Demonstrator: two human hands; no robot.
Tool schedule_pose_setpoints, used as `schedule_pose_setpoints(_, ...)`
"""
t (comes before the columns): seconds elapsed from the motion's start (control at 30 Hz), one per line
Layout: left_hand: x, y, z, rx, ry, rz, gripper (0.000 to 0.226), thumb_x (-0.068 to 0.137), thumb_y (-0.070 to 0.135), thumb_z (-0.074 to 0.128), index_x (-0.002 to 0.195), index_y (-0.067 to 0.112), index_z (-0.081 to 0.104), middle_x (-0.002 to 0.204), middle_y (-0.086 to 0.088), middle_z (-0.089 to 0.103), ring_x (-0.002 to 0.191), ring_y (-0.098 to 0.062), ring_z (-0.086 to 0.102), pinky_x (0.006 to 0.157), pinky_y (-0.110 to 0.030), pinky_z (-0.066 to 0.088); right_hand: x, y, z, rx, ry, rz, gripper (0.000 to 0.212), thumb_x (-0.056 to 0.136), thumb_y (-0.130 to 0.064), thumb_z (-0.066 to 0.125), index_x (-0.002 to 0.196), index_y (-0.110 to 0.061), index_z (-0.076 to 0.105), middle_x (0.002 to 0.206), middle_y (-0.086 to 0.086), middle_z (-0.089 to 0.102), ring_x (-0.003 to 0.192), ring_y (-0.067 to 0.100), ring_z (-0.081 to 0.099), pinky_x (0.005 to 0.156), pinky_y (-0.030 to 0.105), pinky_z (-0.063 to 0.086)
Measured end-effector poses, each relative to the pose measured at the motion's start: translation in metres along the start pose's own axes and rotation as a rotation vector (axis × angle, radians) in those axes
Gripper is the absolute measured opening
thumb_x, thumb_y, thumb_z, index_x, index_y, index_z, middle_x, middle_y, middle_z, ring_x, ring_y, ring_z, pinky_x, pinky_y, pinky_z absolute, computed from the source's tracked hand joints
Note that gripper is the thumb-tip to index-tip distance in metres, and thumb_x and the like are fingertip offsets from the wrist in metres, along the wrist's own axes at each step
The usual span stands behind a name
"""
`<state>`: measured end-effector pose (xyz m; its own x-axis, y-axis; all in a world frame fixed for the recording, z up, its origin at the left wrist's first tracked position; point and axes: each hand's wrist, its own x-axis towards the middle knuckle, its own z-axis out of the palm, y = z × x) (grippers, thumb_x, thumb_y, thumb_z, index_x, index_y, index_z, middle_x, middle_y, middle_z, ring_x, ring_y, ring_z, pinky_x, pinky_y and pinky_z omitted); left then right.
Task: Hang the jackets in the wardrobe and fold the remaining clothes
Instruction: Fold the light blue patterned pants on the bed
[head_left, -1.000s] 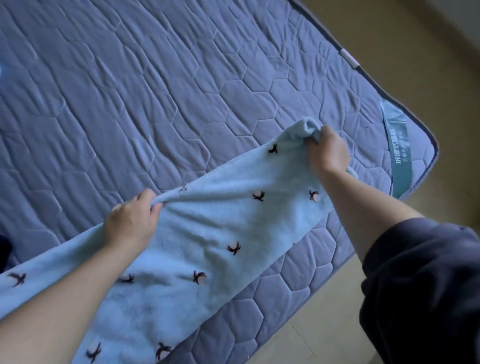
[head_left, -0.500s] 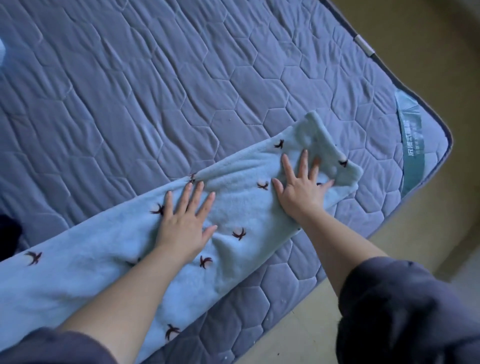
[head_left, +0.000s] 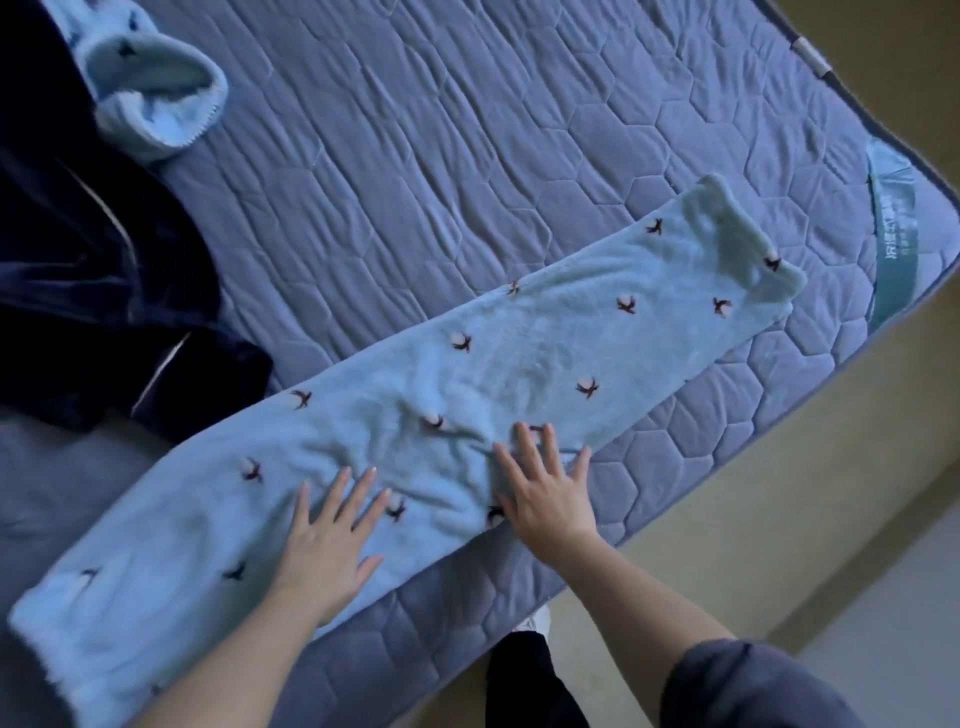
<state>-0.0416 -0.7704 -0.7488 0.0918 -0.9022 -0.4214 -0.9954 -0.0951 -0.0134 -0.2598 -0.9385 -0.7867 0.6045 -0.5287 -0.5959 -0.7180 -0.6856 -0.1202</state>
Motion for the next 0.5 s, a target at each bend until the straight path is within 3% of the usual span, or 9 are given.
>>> schedule_pose_setpoints(0.1, -0.055, -0.045, 0.022, 0.015, 0.029, -0.008, 0.057, 0.076, 0.049, 0.052, 0.117, 0.013, 0.069, 0.129, -0.013, 0.061, 0.114, -0.036, 0.06, 0.086, -0.064, 0.045, -0.014, -0.071, 0.015, -0.006, -0.051, -0.11, 0.063, 0.1, -0.042, 0.03, 0.152, -0.031, -0.003, 0.159, 0.007, -0.017, 0.144, 0.039, -0.016, 0.106, 0.071, -0.001)
schedule_pose_setpoints(0.23, -0.122, -0.109, 0.047, 0.028, -0.021, -0.038, 0.048, 0.072, 0.037, 0.069, 0.113, 0.012, 0.071, 0.128, -0.012, 0.061, 0.118, -0.032, 0.059, 0.092, -0.062, 0.045, -0.038, -0.175, 0.035, -0.066, -0.094, -0.188, 0.065, 0.1, -0.028, 0.038, 0.153, -0.016, 0.003, 0.16, 0.008, -0.012, 0.146, 0.035, -0.011, 0.11, 0.068, 0.005)
schedule_pose_setpoints(0.33, -0.164, -0.151, 0.059, 0.016, -0.082, -0.117, 0.052, 0.086, 0.038, 0.061, 0.132, 0.016, 0.057, 0.152, -0.01, 0.035, 0.141, -0.026, 0.032, 0.11, -0.057, 0.023, -0.064, -0.261, 0.056, -0.053, -0.111, -0.125, 0.07, 0.098, -0.024, 0.041, 0.153, -0.015, -0.001, 0.16, 0.012, -0.013, 0.146, 0.036, -0.01, 0.111, 0.064, 0.009)
schedule_pose_setpoints(0.4, -0.188, -0.179, 0.068, -0.04, -0.087, -0.199, 0.058, 0.091, 0.039, 0.052, 0.144, 0.018, 0.04, 0.159, -0.008, 0.016, 0.147, -0.024, 0.013, 0.114, -0.053, 0.012, -0.081, -0.318, 0.071, -0.037, -0.156, -0.115, 0.07, 0.098, -0.021, 0.04, 0.153, -0.018, -0.004, 0.159, 0.013, -0.017, 0.145, 0.037, -0.013, 0.112, 0.064, 0.007)
schedule_pose_setpoints(0.5, -0.197, -0.22, 0.074, -0.32, 0.021, -0.396, 0.066, 0.088, 0.031, 0.059, 0.146, 0.014, 0.033, 0.158, -0.011, 0.019, 0.143, -0.03, 0.021, 0.111, -0.049, 0.024, -0.094, -0.387, 0.084, -0.009, -0.137, -0.104, 0.073, 0.096, -0.017, 0.044, 0.153, -0.018, -0.002, 0.159, 0.015, -0.013, 0.147, 0.034, -0.008, 0.113, 0.062, 0.008)
